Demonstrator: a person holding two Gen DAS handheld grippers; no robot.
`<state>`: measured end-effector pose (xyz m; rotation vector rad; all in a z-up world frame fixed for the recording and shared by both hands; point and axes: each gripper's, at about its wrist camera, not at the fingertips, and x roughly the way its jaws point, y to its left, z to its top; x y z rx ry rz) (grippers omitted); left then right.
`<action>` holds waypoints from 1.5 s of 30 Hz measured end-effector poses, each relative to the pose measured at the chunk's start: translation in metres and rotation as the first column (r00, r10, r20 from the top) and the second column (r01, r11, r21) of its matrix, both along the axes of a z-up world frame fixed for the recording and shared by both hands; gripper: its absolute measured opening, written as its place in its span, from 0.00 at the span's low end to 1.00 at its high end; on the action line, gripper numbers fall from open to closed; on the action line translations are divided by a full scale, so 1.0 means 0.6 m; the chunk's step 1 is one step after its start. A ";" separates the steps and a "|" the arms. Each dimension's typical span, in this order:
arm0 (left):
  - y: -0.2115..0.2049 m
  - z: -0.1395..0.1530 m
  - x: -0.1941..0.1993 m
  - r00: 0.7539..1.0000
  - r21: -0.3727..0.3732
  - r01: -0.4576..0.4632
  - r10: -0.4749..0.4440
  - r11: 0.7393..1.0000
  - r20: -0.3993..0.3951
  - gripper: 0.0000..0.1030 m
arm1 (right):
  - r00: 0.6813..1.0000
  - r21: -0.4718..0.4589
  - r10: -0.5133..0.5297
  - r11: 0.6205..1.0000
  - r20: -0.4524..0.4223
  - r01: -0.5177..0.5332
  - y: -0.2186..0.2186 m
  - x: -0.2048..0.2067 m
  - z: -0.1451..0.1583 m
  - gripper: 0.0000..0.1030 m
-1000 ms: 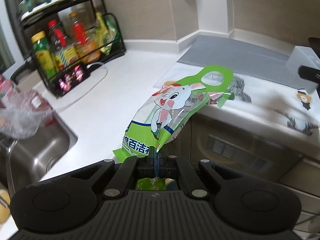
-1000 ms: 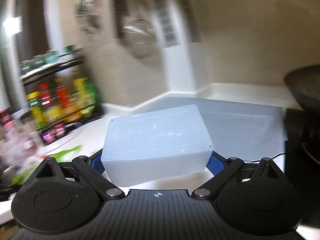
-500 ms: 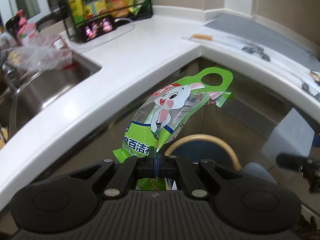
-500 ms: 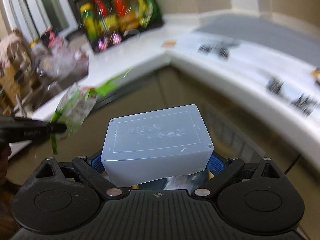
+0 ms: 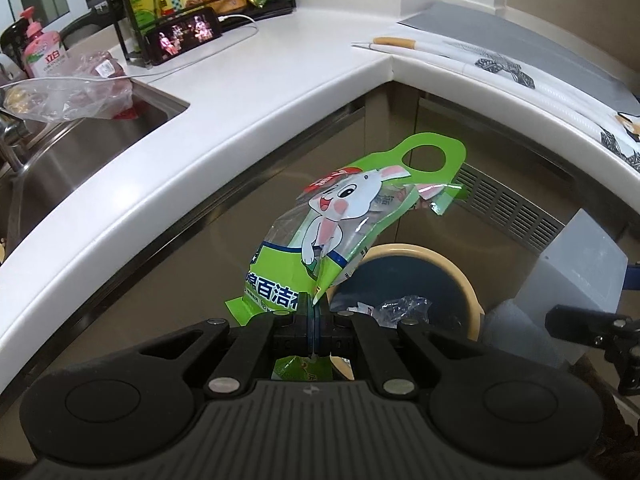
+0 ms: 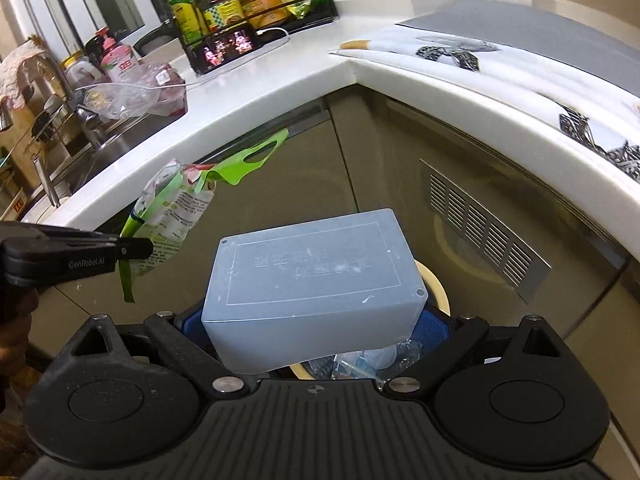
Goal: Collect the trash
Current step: 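Carry the white box and green snack bag down over the trash bin with both tools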
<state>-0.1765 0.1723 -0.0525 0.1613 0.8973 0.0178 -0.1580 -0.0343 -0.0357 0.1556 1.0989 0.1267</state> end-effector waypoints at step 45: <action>-0.004 -0.059 0.035 0.991 -0.022 -0.011 0.008 1.000 -0.136 0.00 | 0.994 0.000 0.028 1.000 -0.106 -0.028 0.004 0.048 -0.055 0.95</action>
